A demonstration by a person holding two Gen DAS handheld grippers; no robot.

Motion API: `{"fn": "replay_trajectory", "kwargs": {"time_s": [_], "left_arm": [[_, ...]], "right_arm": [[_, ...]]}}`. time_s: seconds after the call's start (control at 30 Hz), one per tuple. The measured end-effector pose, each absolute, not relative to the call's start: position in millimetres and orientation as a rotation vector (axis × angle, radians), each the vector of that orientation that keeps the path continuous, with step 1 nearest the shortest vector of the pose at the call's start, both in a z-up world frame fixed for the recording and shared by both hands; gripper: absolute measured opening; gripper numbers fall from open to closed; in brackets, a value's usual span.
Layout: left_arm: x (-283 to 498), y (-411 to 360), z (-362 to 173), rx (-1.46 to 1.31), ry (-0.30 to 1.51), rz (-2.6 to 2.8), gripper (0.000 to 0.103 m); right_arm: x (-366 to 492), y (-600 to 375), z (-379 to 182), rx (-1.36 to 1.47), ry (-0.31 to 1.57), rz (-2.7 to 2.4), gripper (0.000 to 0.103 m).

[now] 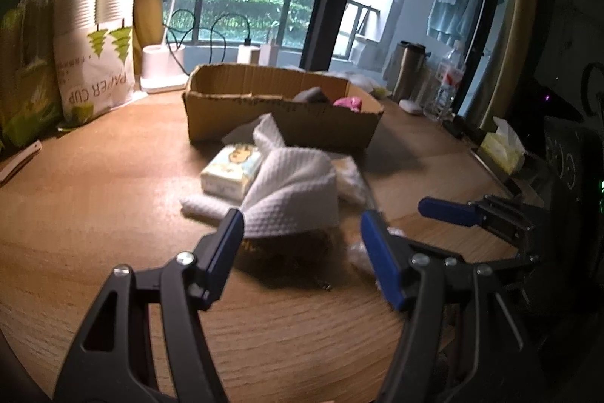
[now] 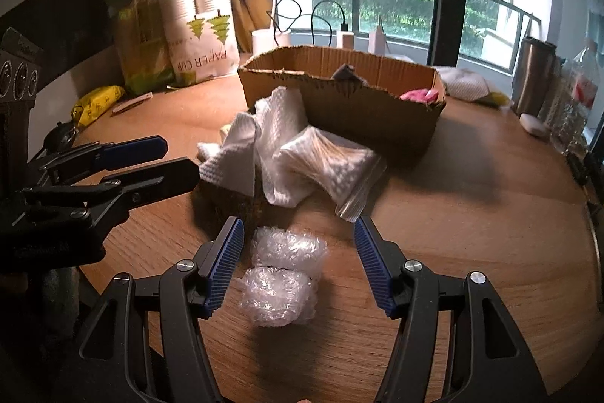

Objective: Organize soft objects
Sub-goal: 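Move both grippers back to the pile, right gripper toward the bubble wrap, then grasp the bubble wrap with the right gripper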

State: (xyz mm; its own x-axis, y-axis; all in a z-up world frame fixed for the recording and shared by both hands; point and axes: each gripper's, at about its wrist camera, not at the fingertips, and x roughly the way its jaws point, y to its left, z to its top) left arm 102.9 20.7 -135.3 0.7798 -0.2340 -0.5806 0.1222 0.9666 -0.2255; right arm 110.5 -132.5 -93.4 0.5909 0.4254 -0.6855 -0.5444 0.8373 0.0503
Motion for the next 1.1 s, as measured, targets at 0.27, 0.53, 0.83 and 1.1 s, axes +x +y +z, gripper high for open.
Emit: {"fn": "replay_trajectory", "kwargs": {"time_s": [0.27, 0.53, 0.83, 1.1], "left_arm": [[106.7, 20.1, -145.2, -0.173, 0.688, -0.173, 0.066], [113.6, 19.1, -149.9, -0.166, 0.712, -0.157, 0.066], [127.1, 6.7, -141.7, -0.133, 0.711, -0.169, 0.066], [146.7, -18.8, -126.9, -0.083, 0.700, -0.192, 0.066]], "right_arm": [[113.0, -128.7, -109.8, -0.189, 0.802, 0.585, 0.064], [116.2, -125.4, -123.1, -0.215, 0.844, 0.605, 0.045], [131.1, -144.4, -112.2, -0.162, 0.808, 0.596, 0.044], [149.7, -174.3, -100.5, -0.119, 0.774, 0.550, 0.044]]}}
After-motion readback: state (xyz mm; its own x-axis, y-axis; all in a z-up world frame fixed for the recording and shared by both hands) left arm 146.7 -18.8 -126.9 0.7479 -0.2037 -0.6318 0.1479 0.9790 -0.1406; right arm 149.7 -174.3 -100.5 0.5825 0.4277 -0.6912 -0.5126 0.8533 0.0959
